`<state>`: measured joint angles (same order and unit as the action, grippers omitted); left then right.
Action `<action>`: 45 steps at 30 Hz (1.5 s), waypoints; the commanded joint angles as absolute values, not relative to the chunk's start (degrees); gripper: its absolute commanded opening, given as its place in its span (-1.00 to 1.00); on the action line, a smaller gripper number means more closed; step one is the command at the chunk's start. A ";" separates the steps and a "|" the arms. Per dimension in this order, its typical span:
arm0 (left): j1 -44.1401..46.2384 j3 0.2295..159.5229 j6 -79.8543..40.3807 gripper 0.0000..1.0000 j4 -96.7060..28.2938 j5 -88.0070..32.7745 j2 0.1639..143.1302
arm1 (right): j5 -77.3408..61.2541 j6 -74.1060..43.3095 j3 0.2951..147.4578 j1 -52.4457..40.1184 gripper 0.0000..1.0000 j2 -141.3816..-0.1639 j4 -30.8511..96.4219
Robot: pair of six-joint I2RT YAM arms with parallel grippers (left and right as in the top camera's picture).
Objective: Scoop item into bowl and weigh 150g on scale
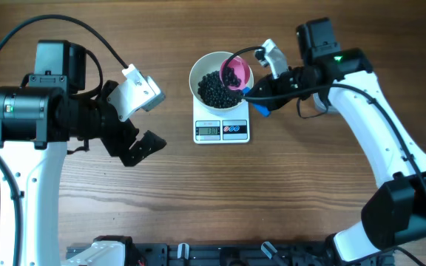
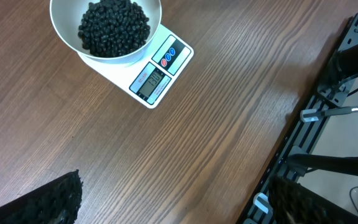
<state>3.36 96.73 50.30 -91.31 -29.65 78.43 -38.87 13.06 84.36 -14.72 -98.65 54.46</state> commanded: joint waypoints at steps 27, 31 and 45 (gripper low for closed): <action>2.98 97.36 51.00 1.00 -91.35 -29.50 77.91 | -14.24 15.31 84.14 -21.06 -0.91 -97.41 48.80; 2.98 97.36 51.00 1.00 -91.35 -29.50 77.91 | -11.70 17.74 84.14 -21.06 -0.91 -97.60 48.71; 2.98 97.36 51.00 1.00 -91.35 -29.50 77.91 | -5.78 22.65 84.14 -22.65 -0.92 -98.04 46.74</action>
